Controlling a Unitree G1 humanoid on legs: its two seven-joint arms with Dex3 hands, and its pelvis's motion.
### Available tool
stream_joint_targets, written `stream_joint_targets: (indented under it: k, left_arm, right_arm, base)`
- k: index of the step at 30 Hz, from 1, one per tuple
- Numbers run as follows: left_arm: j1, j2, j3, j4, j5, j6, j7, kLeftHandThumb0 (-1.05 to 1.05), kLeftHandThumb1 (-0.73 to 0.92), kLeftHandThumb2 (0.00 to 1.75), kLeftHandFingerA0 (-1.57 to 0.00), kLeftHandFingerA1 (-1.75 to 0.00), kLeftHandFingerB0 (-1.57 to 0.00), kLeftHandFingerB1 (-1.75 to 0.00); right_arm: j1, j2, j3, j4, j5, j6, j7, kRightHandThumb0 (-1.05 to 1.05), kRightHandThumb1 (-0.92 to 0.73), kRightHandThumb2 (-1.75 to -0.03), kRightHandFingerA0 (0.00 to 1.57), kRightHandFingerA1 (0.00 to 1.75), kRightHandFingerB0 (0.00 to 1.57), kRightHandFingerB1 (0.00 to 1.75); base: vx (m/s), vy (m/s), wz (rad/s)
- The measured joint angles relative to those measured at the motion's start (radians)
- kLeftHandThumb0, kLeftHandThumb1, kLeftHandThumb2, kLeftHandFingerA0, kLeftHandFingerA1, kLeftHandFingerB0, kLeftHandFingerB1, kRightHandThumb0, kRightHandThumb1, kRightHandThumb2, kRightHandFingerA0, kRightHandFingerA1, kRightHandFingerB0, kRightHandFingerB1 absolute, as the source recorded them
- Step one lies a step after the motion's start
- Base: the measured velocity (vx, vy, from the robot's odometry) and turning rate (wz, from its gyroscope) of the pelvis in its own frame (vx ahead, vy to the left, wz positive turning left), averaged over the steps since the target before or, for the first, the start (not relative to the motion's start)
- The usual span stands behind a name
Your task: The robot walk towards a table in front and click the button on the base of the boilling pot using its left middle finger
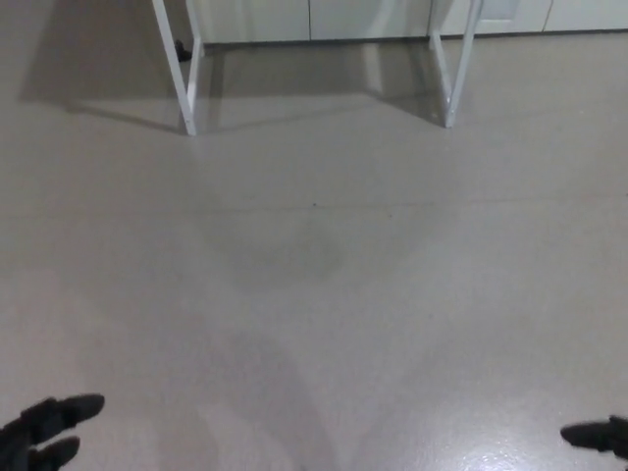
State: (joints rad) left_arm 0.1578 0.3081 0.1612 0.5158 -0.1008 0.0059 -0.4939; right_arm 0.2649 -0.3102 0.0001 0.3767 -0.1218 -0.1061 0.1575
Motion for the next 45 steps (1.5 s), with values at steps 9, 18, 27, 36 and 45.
stream_joint_targets:
  k: [9, 18, 27, 36, 45]
  left_arm:
    - [0.072, 0.005, -0.023, -0.024, 0.007, 0.001, 0.016, -0.04, 0.36, 0.83, -0.23, -0.53, -0.16, -0.49]
    - [0.103, 0.010, -0.053, -0.027, 0.018, -0.001, 0.031, -0.10, 0.34, 0.82, -0.26, -0.54, -0.17, -0.49]
    - [0.110, 0.008, -0.072, -0.027, 0.021, -0.011, 0.040, -0.14, 0.50, 0.55, -0.41, -0.39, -0.32, -0.34]
    - [0.107, 0.009, -0.089, -0.008, 0.028, -0.021, 0.046, -0.18, 0.49, 0.55, -0.42, -0.38, -0.32, -0.33]
    - [0.103, 0.040, -0.106, 0.010, 0.052, -0.044, 0.070, -0.20, 0.49, 0.55, -0.41, -0.39, -0.32, -0.34]
  right_arm:
    - [0.062, 0.006, 0.008, 0.025, 0.000, -0.039, 0.002, -0.44, -0.34, -0.65, 0.72, 0.56, 0.55, 0.52]
    - [0.089, 0.005, 0.011, 0.047, -0.007, -0.070, -0.003, -0.44, -0.34, -0.65, 0.74, 0.56, 0.55, 0.52]
    - [0.102, -0.003, 0.013, 0.065, -0.022, -0.098, -0.022, -0.45, -0.34, -0.66, 0.71, 0.56, 0.54, 0.52]
    - [0.102, -0.005, 0.018, 0.087, -0.031, -0.118, -0.029, -0.45, -0.33, -0.65, 0.74, 0.56, 0.56, 0.53]
    - [0.097, -0.001, 0.030, 0.085, -0.041, -0.132, -0.036, -0.45, -0.33, -0.65, 0.74, 0.57, 0.57, 0.53]
  base:
    - [0.15, 0.259, -0.16]
    - [0.19, -0.053, 0.08]
    - [0.31, -0.104, 0.12]
    - [0.28, 0.124, -0.17]
    - [0.29, 0.130, 0.02]
